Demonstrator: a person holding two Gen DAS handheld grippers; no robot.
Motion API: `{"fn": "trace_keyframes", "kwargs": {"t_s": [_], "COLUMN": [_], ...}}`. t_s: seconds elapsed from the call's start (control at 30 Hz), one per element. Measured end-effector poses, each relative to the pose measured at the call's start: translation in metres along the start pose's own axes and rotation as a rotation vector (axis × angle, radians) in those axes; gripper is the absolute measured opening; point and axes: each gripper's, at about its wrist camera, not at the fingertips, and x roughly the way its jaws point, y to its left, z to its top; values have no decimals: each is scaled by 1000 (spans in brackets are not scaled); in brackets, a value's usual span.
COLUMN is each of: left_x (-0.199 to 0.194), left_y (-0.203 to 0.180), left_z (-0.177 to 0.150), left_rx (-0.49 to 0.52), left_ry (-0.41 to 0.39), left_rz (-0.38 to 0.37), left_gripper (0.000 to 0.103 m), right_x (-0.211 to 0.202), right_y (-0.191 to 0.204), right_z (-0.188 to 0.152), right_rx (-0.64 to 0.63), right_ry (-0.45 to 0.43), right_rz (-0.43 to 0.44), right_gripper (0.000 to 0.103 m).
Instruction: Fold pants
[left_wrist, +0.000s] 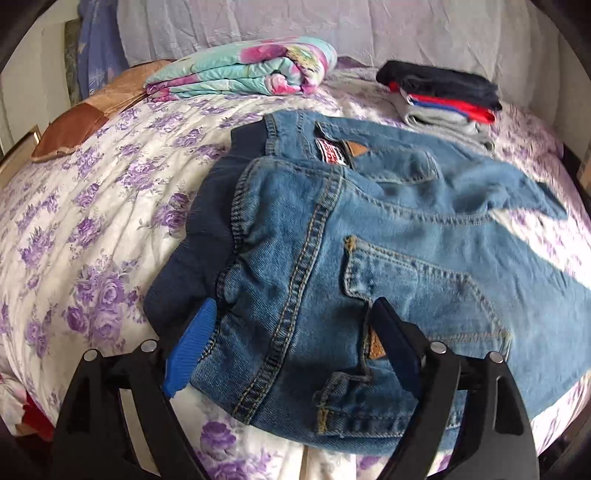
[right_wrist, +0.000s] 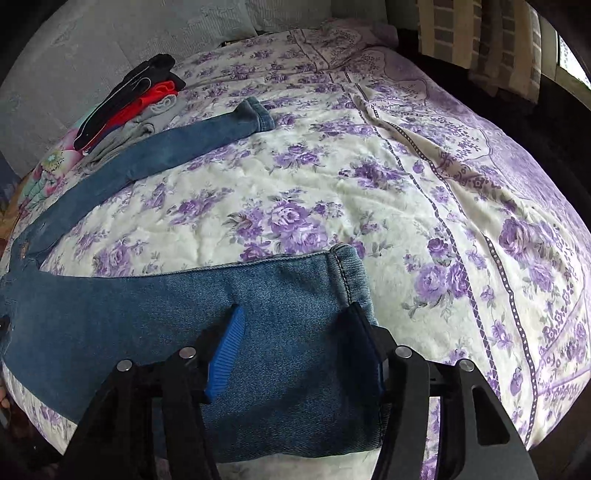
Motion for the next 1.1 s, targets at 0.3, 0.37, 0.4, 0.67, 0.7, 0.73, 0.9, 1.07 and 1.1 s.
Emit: {"fn": "trace_keyframes", "kwargs": {"t_s": [0.3,0.37,0.4,0.67,0.7,0.73,0.9,1.07,1.1], "left_x": [-40,-22,-9,92,105,116,141,119,114], "left_y": [19,37,45,77,78,80,66,50,50], "left_z": [87,121,137,187,186,183,175,182,184], "left_rx": [-80,-139,-163,-277,-283,-294,-231,-170,-171], "left_ry": [-68,-34,1,229,260,286,298,236,225], "left_rz": [-113,-122,-120,-110,-107,-104,-97,-125,-132], "left_gripper": [98,98,98,98,97,97,81,47,47], "right_x": [-38,-32,-26,76,92,109,179,143,129], "right_y": [159,221,250,413,425,435,438,427,424], "right_z": [103,134,148,209,208,208,195,197,196], "right_rx": [-282,-382,-425,-635,-670,-703,-759,-774,-793], "right_ry": [-52,-43,-32,142,162,182,293,244,211], "right_rz": [283,364,395,469,447,422,318,428,431], "right_gripper": [73,73,74,82,82,82,73,7,6]}}
